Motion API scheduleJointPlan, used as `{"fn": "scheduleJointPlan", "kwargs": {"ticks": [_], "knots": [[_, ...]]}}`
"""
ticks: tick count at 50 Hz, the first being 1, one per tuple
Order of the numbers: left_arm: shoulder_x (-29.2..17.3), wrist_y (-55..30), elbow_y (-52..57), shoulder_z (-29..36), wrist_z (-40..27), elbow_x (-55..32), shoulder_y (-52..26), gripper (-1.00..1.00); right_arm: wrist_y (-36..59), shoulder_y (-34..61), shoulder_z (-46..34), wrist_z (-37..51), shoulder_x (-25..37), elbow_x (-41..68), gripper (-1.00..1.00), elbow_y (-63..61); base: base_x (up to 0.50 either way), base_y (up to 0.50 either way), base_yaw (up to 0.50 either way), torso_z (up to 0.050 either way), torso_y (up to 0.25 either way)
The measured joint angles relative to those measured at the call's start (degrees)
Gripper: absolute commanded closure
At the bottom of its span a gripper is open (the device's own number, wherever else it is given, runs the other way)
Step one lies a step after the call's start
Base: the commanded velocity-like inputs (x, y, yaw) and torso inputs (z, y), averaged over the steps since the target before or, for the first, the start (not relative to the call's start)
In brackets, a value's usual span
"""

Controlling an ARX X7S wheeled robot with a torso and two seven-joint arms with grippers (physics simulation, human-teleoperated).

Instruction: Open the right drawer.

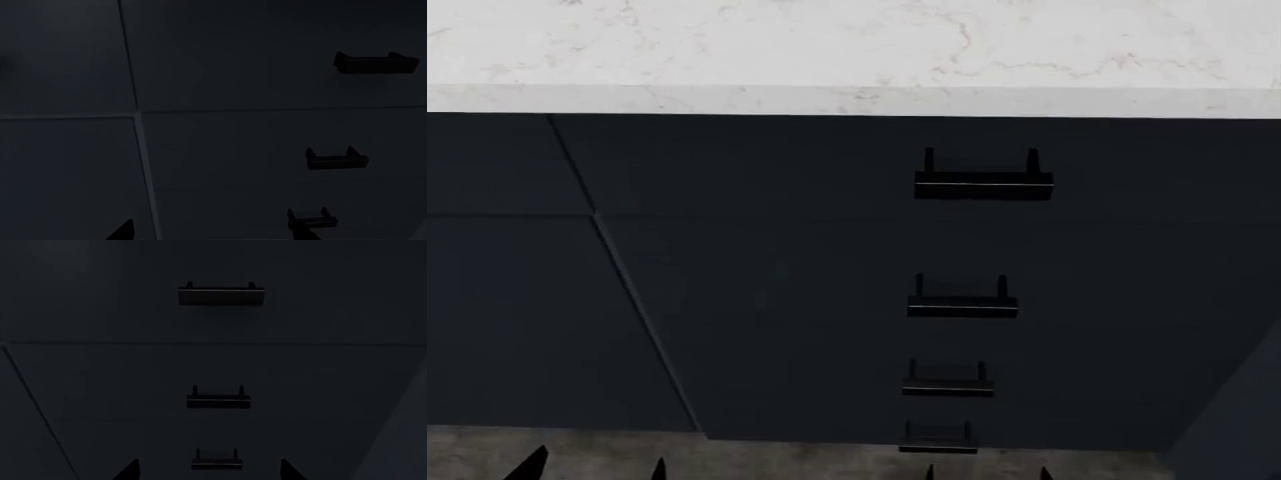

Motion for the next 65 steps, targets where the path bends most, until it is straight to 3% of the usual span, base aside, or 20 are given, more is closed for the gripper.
{"fn": "scheduleJointPlan", "kwargs": {"ticks": [50, 65], "knots": [[-1.0, 1.8, -0.5, 0.9, -1.0, -1.1, -0.1, -1.0, -0.7, 0.0, -1.3, 0.6, 0.9, 1.0, -1.0, 0.1, 0.23, 0.0, 0.0, 0.0, 0.0], [-1.2, 1.8, -0.3, 1.2, -1.4, -1.4, -0.1, -1.0, -0.3, 0.3, -1.5, 1.2, 0.9, 1.5, -1.0, 0.3, 0.0, 0.0, 0.0, 0.0, 0.0]]}}
